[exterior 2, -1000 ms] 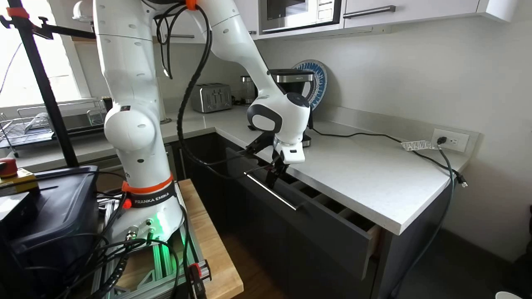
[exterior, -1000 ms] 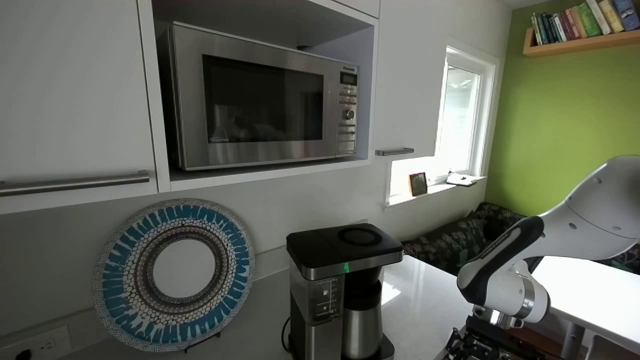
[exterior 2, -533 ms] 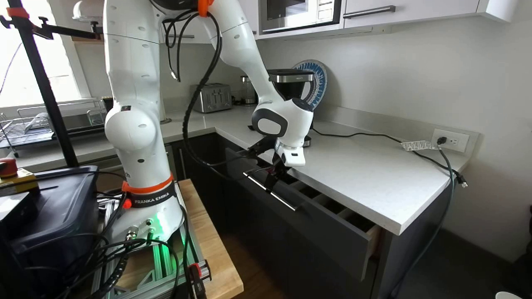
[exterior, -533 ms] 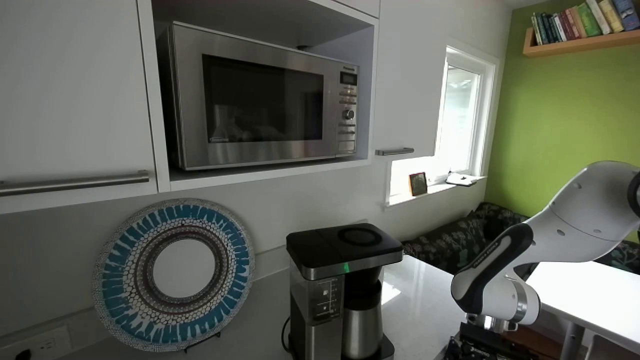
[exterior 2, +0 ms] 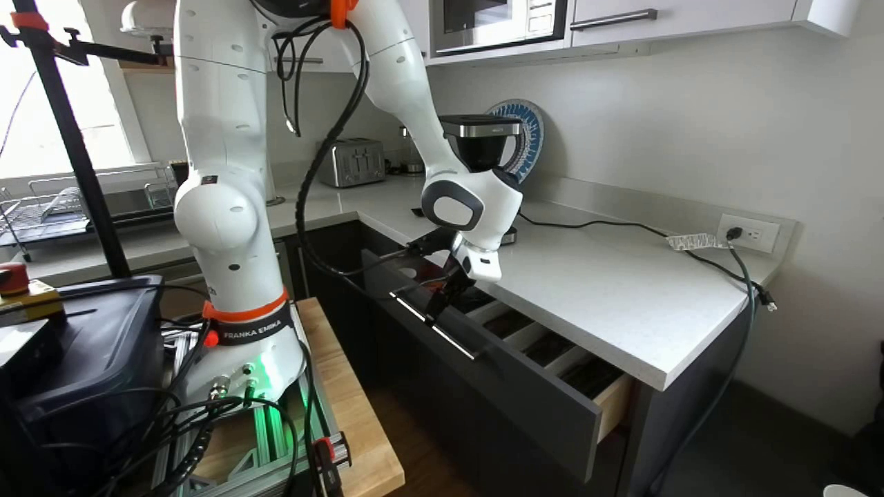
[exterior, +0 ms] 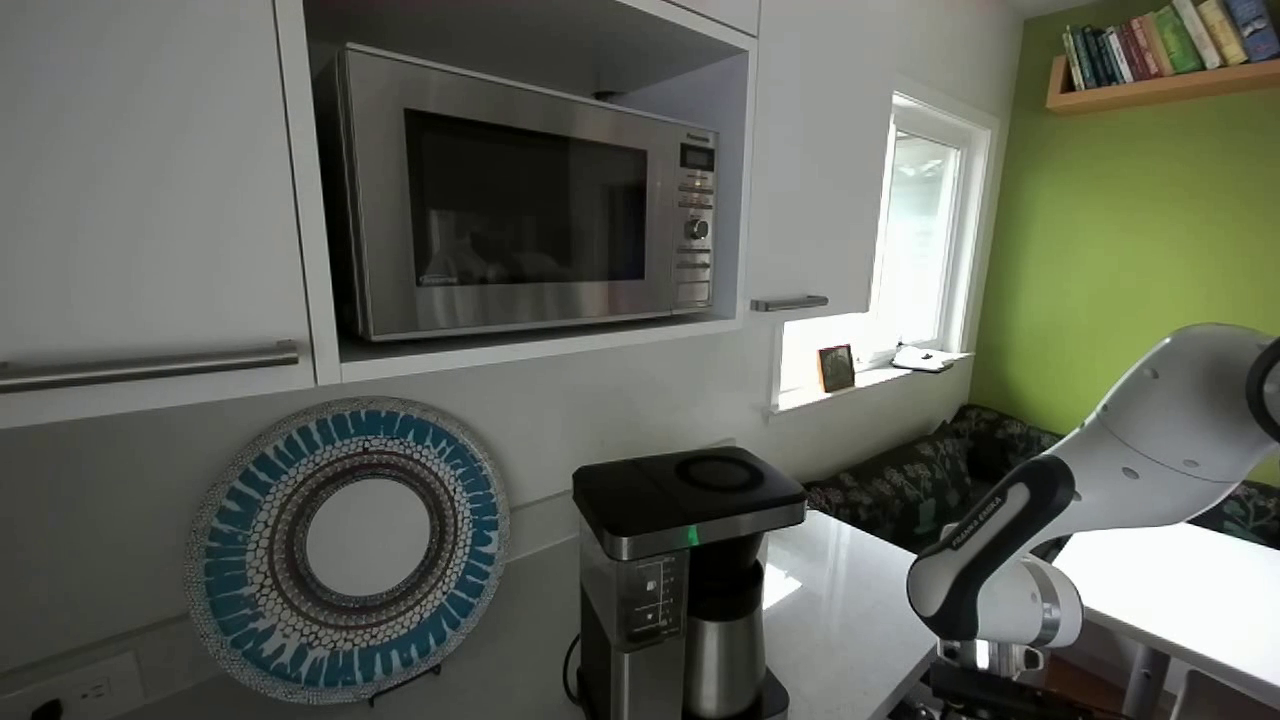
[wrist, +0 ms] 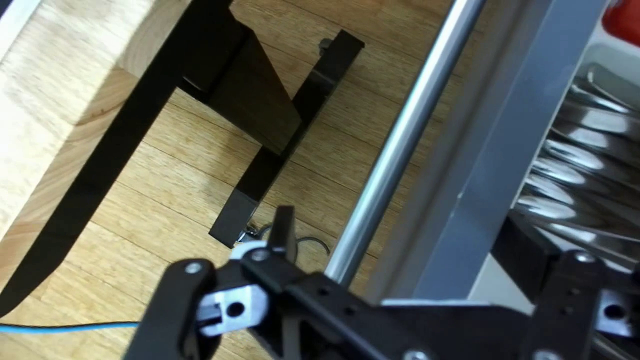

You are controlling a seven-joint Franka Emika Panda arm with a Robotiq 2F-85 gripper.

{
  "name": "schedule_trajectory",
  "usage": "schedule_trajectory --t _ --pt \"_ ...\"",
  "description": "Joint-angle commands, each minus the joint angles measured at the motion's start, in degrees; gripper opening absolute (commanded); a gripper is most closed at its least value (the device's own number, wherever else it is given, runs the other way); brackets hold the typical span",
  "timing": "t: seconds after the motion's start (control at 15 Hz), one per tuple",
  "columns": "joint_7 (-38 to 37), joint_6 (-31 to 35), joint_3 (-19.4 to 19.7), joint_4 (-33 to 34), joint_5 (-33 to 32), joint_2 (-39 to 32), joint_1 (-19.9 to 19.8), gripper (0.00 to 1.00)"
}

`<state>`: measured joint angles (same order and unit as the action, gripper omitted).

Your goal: Open the top right drawer, remove the spoon from the drawer and put it on the counter

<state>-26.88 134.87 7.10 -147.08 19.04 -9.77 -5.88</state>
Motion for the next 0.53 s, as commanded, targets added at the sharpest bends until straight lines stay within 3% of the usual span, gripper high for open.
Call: schedule_trajectory --t 0.0,0.47 --pt "-3.52 -0.64 0.69 -2.82 -2.71 0.85 0.86 1.00" --pt "-7.75 0.00 1.57 -8.67 -5.06 3.51 0.80 1.00"
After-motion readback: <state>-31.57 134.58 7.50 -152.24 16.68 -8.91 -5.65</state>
